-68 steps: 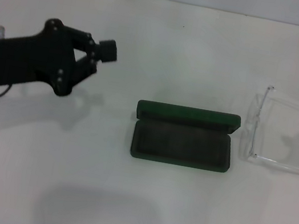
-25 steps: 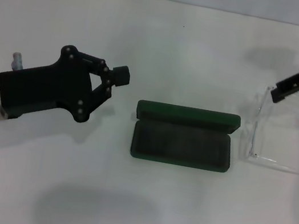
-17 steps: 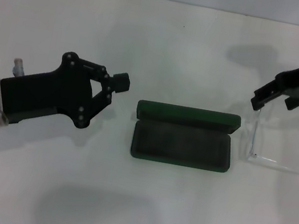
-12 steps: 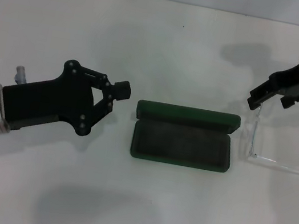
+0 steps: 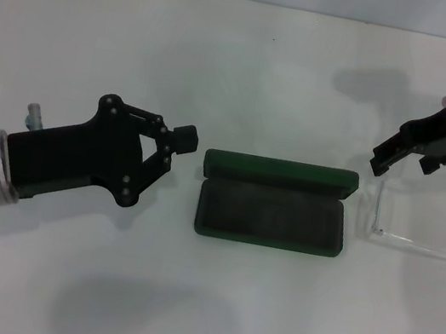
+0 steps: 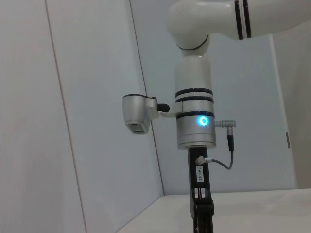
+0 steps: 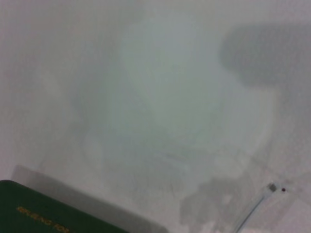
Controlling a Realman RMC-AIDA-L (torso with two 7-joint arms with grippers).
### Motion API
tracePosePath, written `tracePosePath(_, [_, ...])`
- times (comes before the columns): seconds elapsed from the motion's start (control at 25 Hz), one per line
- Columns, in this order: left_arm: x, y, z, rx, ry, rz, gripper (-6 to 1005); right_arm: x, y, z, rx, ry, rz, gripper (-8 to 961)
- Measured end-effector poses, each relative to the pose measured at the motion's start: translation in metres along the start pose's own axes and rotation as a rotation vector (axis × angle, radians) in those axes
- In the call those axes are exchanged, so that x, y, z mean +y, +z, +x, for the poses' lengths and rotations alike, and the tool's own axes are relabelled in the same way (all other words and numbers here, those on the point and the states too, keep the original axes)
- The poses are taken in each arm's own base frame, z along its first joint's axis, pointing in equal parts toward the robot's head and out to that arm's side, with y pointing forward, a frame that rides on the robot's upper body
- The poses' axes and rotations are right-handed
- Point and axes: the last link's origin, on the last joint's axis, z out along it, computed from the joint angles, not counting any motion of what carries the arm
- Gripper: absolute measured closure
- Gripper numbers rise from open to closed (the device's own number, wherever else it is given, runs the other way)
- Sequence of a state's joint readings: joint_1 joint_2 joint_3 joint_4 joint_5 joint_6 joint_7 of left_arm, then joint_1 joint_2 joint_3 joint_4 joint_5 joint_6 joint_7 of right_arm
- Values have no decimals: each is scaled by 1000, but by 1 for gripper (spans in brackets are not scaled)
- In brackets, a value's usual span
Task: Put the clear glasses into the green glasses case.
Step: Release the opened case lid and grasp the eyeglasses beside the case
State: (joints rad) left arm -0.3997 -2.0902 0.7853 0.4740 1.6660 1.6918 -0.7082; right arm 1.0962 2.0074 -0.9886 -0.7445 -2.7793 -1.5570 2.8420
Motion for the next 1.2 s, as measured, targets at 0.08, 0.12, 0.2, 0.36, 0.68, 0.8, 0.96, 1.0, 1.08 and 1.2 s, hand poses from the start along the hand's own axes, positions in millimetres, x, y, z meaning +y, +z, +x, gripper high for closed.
tracePosePath(0.08, [1, 0, -1, 1, -1, 1, 977, -1, 2, 0, 4, 0, 5, 181])
tracePosePath(0.12, [2, 0, -1, 2, -3, 2, 977, -1, 3, 1, 4, 0, 7, 185])
tracePosePath(0.2, [2, 0, -1, 3, -4, 3, 978, -1, 4, 0, 3, -4, 14, 193])
tracePosePath(0.36, [2, 0, -2, 3, -5, 4, 978, -2, 7, 0, 4, -9, 26, 209])
tracePosePath(0.68, [3, -1, -3, -1, -11, 12, 977, -4, 12, 2, 15, -6, 29, 240])
tracePosePath(0.8, [4, 1, -5, -1, -12, 15, 977, -4, 12, 2, 16, -9, 29, 251])
tracePosePath(0.96, [5, 3, -6, 2, -9, 14, 978, -5, 13, 3, 16, -8, 29, 267])
tracePosePath(1.0, [5, 3, -6, 3, -10, 13, 978, -5, 14, 3, 16, -9, 29, 271])
tracePosePath(1.08, [5, 3, -6, 3, -12, 13, 978, -5, 14, 2, 13, -10, 30, 269])
tracePosePath(1.2, [5, 3, -6, 3, -12, 13, 978, -5, 14, 1, 6, -13, 28, 266])
